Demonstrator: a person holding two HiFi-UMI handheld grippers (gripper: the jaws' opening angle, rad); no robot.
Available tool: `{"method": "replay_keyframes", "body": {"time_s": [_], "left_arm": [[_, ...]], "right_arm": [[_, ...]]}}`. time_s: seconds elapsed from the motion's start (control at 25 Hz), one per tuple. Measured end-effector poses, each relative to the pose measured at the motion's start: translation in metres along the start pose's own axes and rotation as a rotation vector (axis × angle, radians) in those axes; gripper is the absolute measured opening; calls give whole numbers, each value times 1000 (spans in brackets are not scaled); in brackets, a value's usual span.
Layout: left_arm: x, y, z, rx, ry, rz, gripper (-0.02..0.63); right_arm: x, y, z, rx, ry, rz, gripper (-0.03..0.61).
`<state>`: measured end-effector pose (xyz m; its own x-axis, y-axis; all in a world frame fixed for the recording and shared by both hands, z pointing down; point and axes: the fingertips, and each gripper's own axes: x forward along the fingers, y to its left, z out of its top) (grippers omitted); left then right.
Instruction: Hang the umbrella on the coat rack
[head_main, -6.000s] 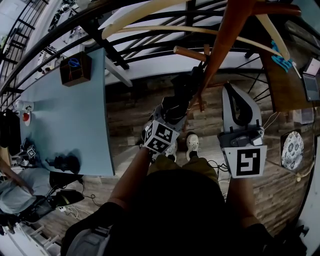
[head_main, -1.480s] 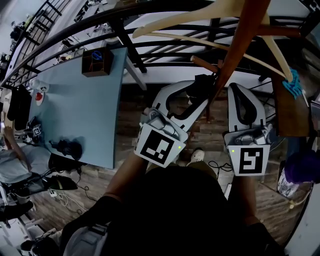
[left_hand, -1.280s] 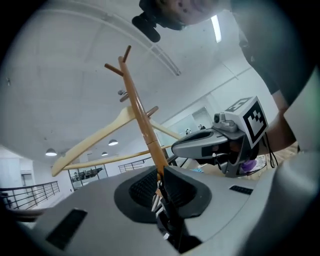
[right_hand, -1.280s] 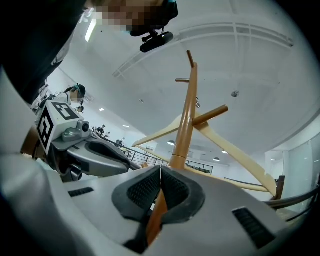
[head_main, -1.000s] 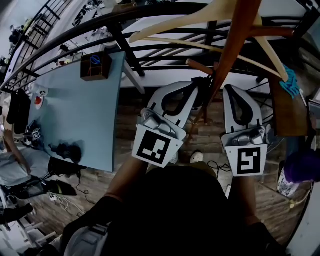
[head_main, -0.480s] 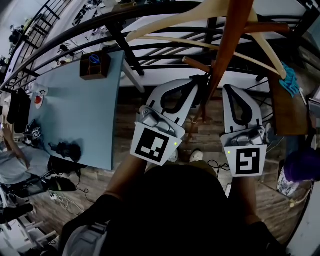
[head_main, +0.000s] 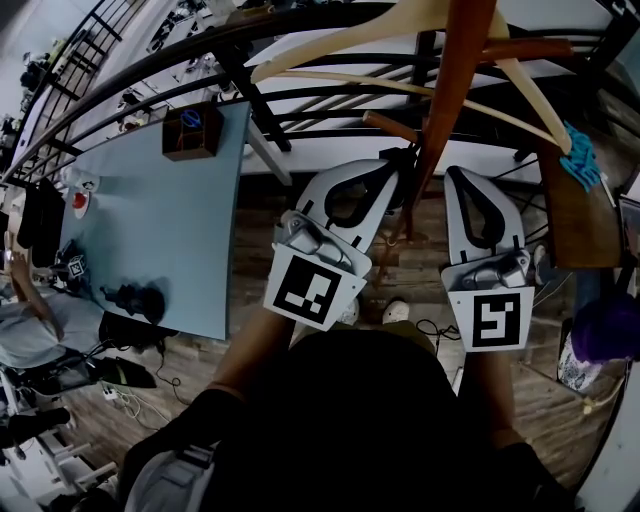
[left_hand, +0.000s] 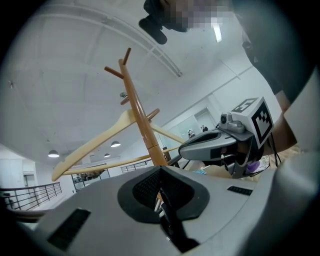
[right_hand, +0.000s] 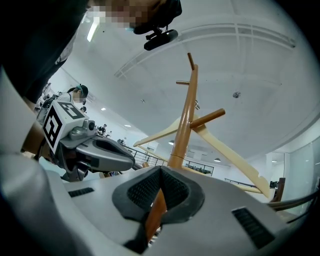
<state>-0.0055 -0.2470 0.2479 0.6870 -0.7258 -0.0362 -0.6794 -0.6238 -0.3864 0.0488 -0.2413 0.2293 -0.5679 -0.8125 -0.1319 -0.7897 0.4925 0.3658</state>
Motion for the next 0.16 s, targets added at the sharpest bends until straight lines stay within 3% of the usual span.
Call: {"method": "replay_keyframes", "body": {"time_s": [0.16], "left_arm": [[-1, -2, -2, -3, 5, -5, 11]], "right_arm": [[-2, 3, -3, 2, 8, 1, 29]]}}
